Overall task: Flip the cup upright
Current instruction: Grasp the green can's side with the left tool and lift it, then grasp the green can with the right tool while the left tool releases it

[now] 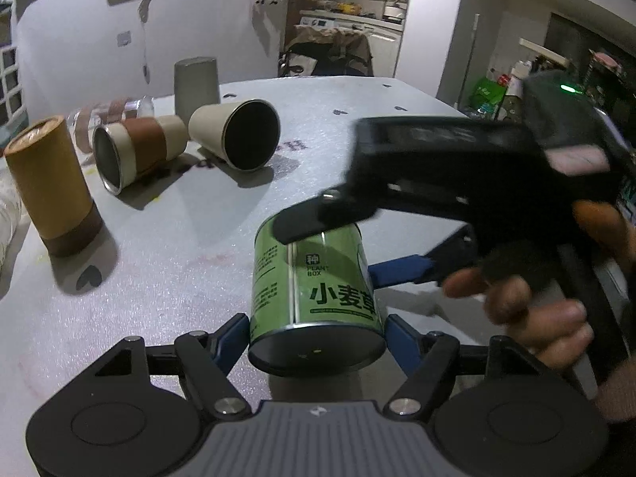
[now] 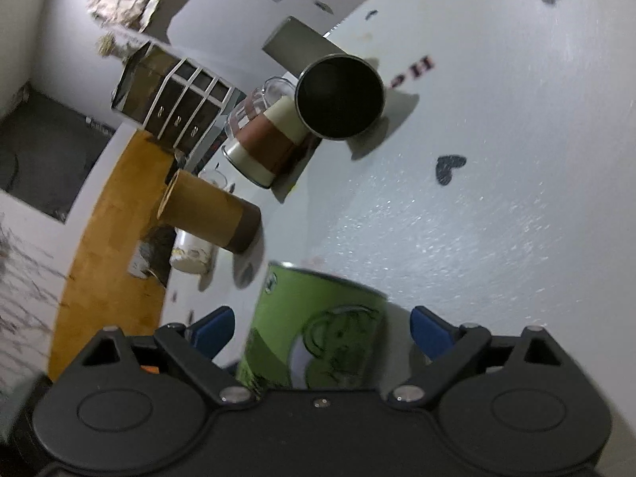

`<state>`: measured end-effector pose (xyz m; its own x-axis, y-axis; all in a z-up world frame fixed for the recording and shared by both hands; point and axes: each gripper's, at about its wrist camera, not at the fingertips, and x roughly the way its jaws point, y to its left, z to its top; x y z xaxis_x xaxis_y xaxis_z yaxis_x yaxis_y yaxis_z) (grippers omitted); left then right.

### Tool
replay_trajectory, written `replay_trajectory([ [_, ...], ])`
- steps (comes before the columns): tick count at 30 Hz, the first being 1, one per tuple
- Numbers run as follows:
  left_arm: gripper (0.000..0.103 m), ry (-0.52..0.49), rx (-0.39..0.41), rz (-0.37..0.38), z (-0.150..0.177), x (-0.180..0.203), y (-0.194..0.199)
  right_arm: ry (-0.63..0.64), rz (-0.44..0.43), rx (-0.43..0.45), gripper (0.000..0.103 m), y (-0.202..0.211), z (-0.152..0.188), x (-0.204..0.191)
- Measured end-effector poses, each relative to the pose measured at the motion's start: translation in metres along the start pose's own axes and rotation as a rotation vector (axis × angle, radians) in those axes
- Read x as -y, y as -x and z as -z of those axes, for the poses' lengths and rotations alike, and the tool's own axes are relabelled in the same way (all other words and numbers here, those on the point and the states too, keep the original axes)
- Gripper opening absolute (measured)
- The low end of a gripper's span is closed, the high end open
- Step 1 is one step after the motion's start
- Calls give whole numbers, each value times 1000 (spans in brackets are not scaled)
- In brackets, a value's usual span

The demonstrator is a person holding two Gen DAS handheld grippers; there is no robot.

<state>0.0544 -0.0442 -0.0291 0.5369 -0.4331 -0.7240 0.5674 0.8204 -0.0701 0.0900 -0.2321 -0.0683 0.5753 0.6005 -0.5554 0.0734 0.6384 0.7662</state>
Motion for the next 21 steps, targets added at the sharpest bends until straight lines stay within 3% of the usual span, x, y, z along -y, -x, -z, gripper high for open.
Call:
replay_trajectory([
  [4,75,-54,26,-5,7,5,5,-42,-9,-14,82,-8,-2,4],
  [7,75,-65,40,1,11,5,9,-3,-10,0,80,-1,0,-2],
  [12,74,-81,90,21,24,3,13,213,10,87,79,26,18,-33],
  [17,73,-77,116,28,36,2,10,388,18,111,79,43,41,-60],
  [21,73,-77,144,35,47,2,5,564,102,160,79,42,63,-79],
])
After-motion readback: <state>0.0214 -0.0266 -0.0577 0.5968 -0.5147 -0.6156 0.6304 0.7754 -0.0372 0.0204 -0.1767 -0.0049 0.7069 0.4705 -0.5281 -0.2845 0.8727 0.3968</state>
